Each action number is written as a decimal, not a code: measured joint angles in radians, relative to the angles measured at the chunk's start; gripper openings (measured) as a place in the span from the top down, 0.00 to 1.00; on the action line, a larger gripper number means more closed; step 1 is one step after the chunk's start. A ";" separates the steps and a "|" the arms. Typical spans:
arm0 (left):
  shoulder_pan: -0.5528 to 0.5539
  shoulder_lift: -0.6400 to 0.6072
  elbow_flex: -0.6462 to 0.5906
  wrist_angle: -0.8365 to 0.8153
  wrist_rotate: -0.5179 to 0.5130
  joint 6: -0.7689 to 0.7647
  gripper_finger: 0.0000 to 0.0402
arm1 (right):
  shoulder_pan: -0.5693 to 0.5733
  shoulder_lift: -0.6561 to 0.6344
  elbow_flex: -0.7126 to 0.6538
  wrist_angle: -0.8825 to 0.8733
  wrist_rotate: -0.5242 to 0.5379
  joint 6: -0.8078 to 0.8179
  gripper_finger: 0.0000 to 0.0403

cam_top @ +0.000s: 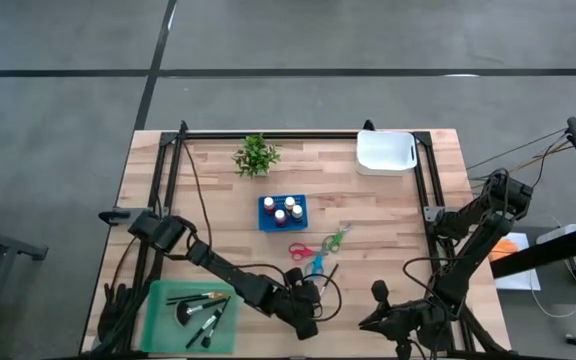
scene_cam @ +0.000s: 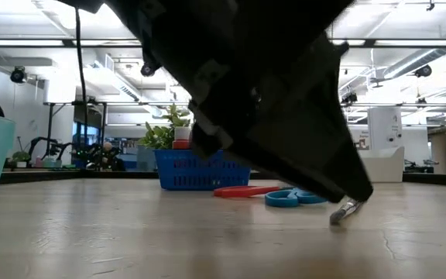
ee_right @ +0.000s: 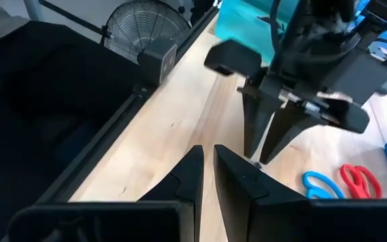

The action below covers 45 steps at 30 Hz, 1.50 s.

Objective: Pick & Place Paint Supplies
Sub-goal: Put the eyeshadow brush into the green bin

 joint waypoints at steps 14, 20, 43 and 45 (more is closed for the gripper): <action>0.007 0.045 0.004 -0.018 -0.003 -0.096 0.86 | 0.004 0.001 0.001 0.012 0.002 -0.008 0.92; 0.007 0.045 0.003 -0.040 -0.015 -0.102 0.99 | 0.005 0.001 0.001 0.015 0.002 -0.008 0.92; -0.179 -0.331 -0.003 -0.555 0.145 0.045 1.00 | 0.008 0.012 -0.013 0.038 0.023 -0.009 0.92; -0.230 -0.381 -0.003 -0.681 0.137 -0.036 1.00 | 0.008 0.012 -0.013 0.039 0.023 -0.009 0.92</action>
